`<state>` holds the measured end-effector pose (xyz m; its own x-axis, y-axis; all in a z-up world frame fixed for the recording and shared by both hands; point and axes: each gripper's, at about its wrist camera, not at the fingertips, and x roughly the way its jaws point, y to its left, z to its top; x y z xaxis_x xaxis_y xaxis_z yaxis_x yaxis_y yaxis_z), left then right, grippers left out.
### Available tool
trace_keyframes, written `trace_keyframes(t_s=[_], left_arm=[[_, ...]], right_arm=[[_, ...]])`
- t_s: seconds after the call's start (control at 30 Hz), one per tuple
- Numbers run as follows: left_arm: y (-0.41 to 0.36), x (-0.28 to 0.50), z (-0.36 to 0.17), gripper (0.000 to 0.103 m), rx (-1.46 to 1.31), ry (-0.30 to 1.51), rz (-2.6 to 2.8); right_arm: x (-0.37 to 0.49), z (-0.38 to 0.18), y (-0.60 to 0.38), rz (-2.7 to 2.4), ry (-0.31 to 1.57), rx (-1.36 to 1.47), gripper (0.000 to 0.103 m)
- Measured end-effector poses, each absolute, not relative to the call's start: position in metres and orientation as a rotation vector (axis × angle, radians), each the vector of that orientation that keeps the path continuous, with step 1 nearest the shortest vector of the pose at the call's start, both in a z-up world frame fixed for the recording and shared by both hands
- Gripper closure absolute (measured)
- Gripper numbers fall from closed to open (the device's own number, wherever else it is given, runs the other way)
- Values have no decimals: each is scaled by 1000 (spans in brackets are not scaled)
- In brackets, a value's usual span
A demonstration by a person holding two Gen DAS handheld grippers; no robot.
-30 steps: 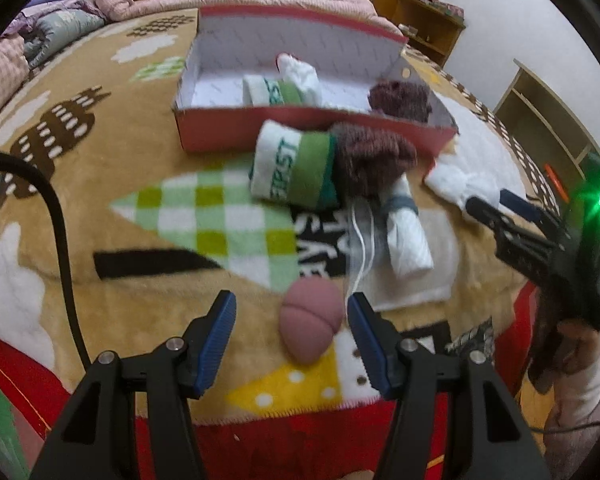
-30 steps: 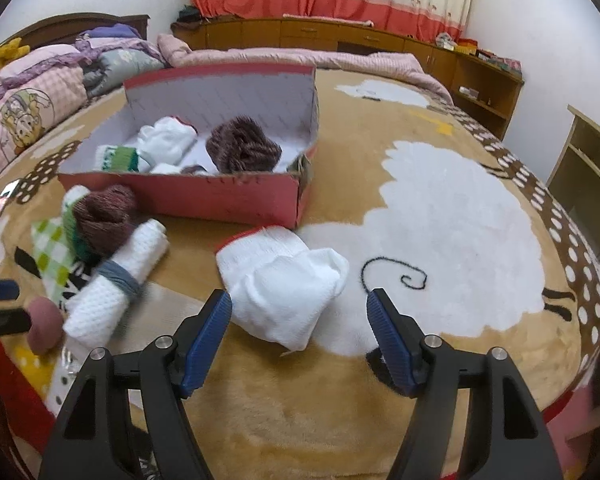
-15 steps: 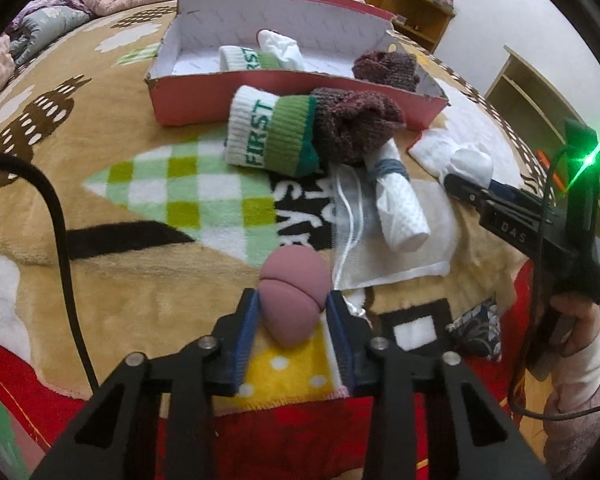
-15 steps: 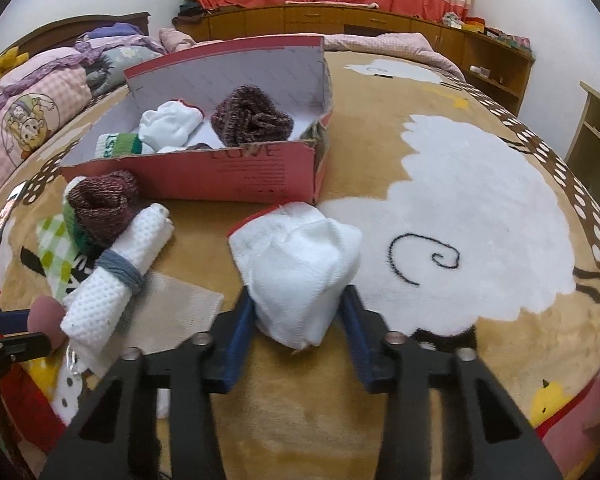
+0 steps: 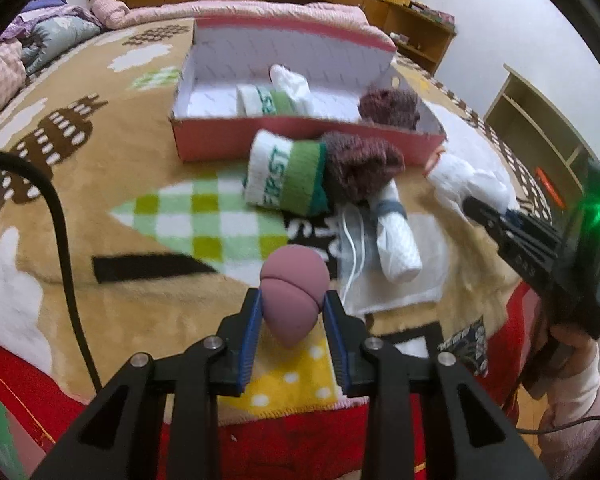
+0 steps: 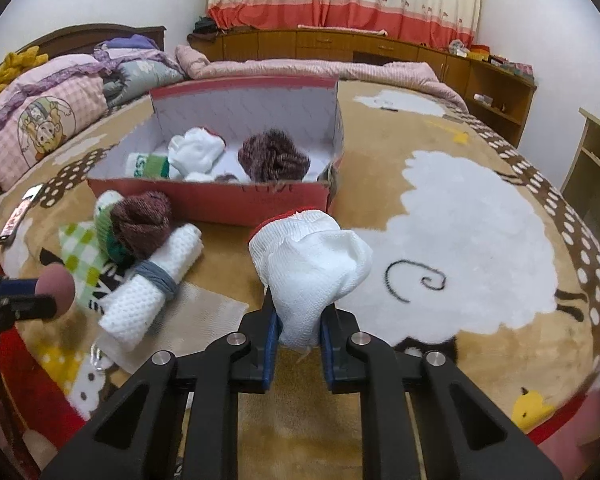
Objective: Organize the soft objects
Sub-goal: 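Carry the pink sponge and white cloth into the box and open both grippers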
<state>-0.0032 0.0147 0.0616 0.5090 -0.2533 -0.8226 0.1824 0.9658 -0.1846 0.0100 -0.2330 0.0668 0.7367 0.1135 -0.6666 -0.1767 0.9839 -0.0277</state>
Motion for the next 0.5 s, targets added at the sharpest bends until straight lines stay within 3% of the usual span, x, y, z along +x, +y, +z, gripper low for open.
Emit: trace_keyframes(t_s=[0.5], left_arm=[[17,39,109,71,-57,885,-230]], right_arm=[[23,114,-216,203,632,-109,85]])
